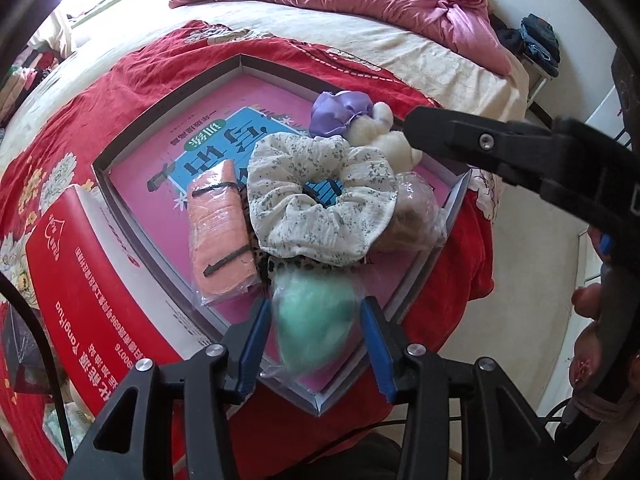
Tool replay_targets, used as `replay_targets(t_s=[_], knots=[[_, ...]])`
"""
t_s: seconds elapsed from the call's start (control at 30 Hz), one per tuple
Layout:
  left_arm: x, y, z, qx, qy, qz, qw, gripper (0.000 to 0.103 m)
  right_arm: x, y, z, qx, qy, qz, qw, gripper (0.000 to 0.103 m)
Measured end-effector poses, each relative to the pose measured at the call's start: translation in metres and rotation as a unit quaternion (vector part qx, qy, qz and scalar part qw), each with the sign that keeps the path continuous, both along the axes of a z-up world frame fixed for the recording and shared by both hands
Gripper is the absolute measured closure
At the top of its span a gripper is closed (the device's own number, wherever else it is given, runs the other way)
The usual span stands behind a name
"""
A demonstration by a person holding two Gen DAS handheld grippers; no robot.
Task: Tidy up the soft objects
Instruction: 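Open the right gripper to drop the scrunchie while the left gripper releases the sponge bag, then move both grippers back toward the remaining pile of soft items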
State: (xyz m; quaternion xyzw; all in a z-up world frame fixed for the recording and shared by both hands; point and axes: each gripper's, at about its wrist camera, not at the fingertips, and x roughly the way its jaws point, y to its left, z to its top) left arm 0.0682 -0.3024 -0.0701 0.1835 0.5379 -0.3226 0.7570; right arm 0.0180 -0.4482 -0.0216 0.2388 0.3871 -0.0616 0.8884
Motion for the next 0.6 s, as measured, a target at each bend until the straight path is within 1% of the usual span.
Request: replay_targets(t_s=[0.07,0.13,0.27,0.33,0.4,0.47,0.53,0.6], knots=[[-0.003,0.001,0.000,-0.001,0.001,-0.002,1.0000,0.050,0.000,0.001,0.002,-0.002,0.000,-0.001,1.000,0.046],[-0.005,0.002,0.001,-0.002,0.001,-0.004,1.0000,0.049,-0.001,0.001,0.004,-0.007,-0.002,-0.004,1.000,0.046],[-0.007,0.007,0.006,-0.018,0.008,0.002,0.9998,0.048,-0.003,-0.001,0.007,-0.007,-0.006,-0.008,1.000,0.045],[-0.008,0.008,0.008,-0.017,0.005,0.004,0.9998,0.048,-0.004,-0.002,0.008,-0.008,-0.006,-0.009,1.000,0.045],[-0.008,0.009,0.009,-0.017,0.004,0.007,0.9998,0.047,-0.007,-0.001,0.009,-0.010,-0.007,-0.011,1.000,0.040],[-0.008,0.011,0.011,-0.020,0.006,0.013,0.9997,0.043,-0.008,-0.001,0.011,-0.013,-0.007,-0.012,1.000,0.037],[-0.009,0.014,0.013,-0.025,0.007,0.016,0.9995,0.043,-0.008,-0.001,0.012,-0.018,-0.006,-0.014,1.000,0.036],[-0.011,0.016,0.016,-0.029,0.006,0.019,0.9994,0.042,-0.009,0.001,0.013,-0.025,-0.005,-0.016,1.000,0.033]])
